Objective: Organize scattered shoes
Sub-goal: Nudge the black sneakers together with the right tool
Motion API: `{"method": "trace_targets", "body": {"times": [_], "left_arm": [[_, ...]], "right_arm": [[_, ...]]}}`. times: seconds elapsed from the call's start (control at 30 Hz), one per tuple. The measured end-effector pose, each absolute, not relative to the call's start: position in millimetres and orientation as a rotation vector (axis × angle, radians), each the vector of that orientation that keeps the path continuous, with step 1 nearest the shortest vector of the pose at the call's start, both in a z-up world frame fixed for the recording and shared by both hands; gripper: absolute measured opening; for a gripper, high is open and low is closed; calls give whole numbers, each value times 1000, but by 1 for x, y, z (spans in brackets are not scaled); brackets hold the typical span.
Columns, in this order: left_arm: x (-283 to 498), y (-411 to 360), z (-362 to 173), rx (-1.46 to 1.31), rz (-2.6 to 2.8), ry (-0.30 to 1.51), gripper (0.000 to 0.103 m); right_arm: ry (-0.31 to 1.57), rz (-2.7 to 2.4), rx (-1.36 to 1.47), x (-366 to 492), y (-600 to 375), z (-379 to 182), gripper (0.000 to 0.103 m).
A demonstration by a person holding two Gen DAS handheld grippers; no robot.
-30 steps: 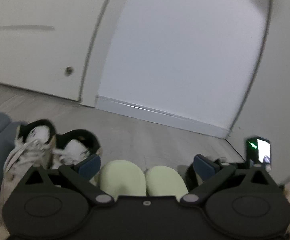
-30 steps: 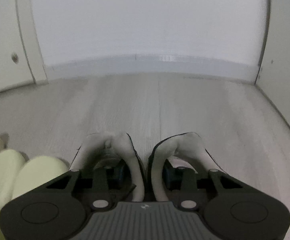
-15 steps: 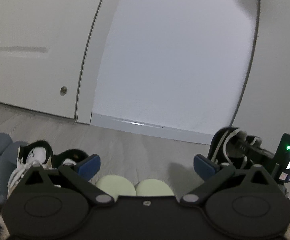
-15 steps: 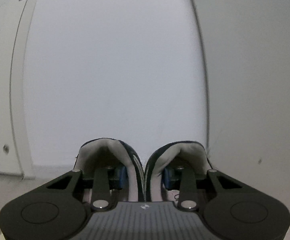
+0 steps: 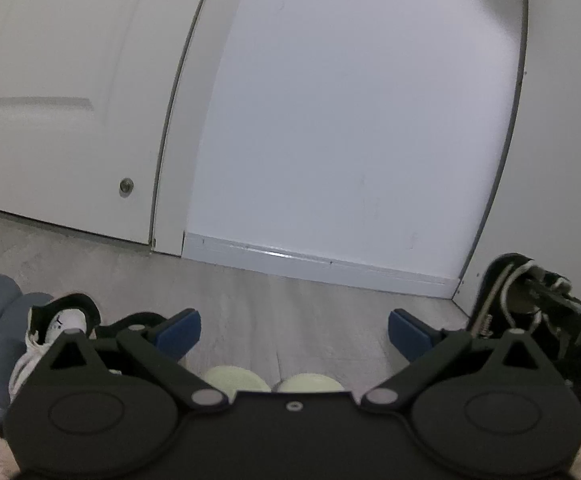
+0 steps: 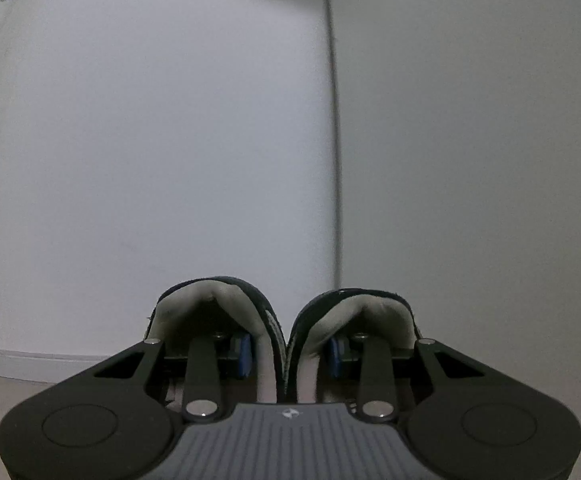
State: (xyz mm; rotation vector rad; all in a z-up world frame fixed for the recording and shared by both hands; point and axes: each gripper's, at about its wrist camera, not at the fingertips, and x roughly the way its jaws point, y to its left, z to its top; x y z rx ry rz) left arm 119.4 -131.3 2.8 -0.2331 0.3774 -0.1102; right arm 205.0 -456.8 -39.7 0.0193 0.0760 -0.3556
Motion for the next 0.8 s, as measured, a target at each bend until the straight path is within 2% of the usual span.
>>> {"method": "trace_targets", "body": {"times": [0.5, 0.8], "left_arm": [[228, -181, -27, -196, -165, 515, 102], [346, -231, -49, -214, -225, 578, 102]], "right_arm": [[171, -355, 135, 267, -531, -59, 38], [451, -256, 214, 355, -592, -91, 38]]}}
